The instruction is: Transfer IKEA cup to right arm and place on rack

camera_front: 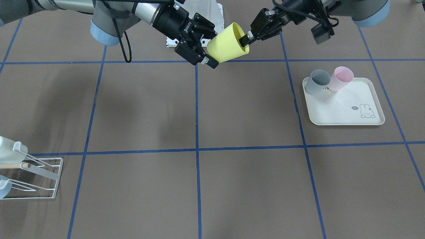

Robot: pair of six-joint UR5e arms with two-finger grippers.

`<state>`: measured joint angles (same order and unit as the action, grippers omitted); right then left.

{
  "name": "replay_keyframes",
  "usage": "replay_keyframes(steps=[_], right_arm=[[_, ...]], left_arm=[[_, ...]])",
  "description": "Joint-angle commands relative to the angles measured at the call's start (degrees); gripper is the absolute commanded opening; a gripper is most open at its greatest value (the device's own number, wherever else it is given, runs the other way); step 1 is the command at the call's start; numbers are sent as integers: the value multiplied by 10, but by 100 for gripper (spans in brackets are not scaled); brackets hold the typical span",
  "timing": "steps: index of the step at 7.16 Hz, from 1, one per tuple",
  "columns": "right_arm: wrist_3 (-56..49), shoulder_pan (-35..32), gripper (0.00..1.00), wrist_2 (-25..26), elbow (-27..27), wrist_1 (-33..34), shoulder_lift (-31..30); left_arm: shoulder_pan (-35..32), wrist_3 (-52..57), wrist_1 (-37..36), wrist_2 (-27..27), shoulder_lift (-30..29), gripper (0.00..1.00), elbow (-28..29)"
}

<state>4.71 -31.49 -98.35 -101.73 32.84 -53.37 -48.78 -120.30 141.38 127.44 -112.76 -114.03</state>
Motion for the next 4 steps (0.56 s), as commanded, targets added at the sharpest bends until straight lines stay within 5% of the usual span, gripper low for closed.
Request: replay_keyframes(steps=[1,4], right_arm=[[-6,1,89,0,0,-2,0],[-10,-1,68,1,-1,-1,-2]], left_arm=[[0,0,0,0,-1,0,0],[0,2,1,0,-1,0,0]])
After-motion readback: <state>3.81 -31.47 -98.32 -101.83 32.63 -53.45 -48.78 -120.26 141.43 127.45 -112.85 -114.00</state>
